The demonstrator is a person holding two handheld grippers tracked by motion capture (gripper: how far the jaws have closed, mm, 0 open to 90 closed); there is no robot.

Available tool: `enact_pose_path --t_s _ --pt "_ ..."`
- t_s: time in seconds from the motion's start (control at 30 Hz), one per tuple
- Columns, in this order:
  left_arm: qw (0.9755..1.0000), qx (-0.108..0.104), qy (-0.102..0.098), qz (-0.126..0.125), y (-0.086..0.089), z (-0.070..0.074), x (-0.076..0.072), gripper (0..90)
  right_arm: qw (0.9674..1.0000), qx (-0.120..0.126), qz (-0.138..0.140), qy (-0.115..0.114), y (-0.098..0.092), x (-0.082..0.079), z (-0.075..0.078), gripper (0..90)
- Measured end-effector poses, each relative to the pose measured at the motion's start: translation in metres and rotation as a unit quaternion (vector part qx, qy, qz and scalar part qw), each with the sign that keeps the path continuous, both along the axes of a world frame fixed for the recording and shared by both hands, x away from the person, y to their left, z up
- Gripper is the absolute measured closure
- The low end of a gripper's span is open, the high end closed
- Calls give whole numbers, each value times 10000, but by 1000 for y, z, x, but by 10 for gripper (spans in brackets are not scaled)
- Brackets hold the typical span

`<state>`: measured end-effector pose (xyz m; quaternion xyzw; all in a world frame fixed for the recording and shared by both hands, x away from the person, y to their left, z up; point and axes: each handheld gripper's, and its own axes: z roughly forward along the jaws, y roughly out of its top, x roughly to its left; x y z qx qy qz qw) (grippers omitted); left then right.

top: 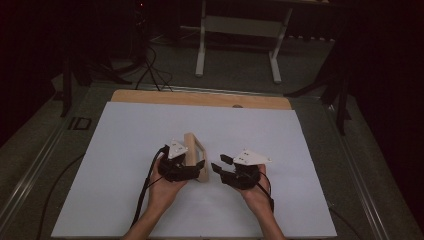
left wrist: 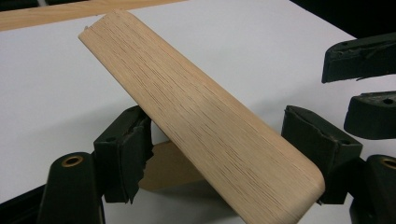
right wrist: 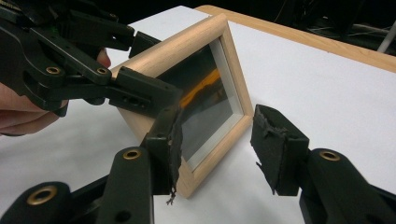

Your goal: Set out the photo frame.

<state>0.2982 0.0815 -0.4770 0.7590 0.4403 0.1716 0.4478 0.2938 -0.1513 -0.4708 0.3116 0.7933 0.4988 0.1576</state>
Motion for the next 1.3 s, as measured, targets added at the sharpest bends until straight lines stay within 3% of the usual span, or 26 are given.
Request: enact_pose_path --t_s 0.8,1.03,1.3 --pt "9998 -159 46 144 -1 -2 -6 288 10000 8 10 19 -1 0 0 520" --pt "9997 -199 38 151 2 0 -6 446 10000 21 6 15 -1 1 0 519" --pt "9999 -157 35 32 5 1 -5 528 10000 50 -36 -13 -4 1 2 518"
